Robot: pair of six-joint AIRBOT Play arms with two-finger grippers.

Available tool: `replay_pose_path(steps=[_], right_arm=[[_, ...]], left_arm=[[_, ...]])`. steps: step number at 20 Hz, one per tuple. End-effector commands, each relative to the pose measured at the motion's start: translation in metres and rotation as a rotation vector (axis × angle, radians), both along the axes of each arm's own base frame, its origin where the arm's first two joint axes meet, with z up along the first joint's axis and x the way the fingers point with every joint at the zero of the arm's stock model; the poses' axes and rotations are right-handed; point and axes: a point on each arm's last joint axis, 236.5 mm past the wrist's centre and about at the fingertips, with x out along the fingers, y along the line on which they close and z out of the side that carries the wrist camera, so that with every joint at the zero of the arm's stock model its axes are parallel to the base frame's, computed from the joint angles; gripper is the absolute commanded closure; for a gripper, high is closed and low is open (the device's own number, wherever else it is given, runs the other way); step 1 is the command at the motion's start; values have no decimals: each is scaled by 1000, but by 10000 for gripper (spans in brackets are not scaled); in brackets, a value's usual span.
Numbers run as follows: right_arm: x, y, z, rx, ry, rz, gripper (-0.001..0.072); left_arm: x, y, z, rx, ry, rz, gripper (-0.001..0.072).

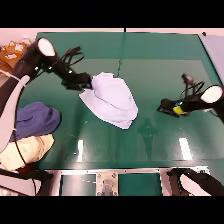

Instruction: Fold the shirts.

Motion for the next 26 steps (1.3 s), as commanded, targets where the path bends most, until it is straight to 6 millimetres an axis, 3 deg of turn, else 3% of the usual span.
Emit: replay_pose_path(steps=[1,4,8,10,11,12,13,14,16,19,20,21,22,24,26], right_arm=[[-16,46,-39,211,54,11,305],[-14,90,-57,316,61,79,269],[-15,151,-87,364,91,145,238],[-12,167,-95,355,104,180,242],[-6,171,-95,357,99,188,303],[1,173,-90,358,82,194,487],[7,174,-85,361,59,212,623],[10,174,-79,367,46,236,691],[12,172,-73,383,54,244,692],[10,167,-72,385,66,252,692],[10,167,-72,386,67,253,692],[11,166,-71,386,63,254,692],[12,164,-67,390,58,256,692],[22,160,-44,411,19,267,693],[44,152,8,441,-91,308,693]], left_arm=[[12,44,-60,23,27,172,-7],[22,40,-93,10,6,199,-7],[34,35,-93,-26,-33,214,-7],[34,35,-93,-26,-34,212,-6],[36,35,-93,-25,-40,216,-6],[38,36,-93,-25,-49,221,-6],[39,36,-93,-24,-52,223,-6],[39,35,-96,-23,-53,226,-6],[34,29,-111,-25,-26,230,-6],[34,4,-127,-103,15,251,-4],[41,-4,-127,-150,1,268,152],[49,-9,-123,-186,-21,285,477],[56,-15,-115,-224,-48,288,690],[64,-30,-82,-304,-83,237,690],[68,-40,-25,-350,-158,158,691]])
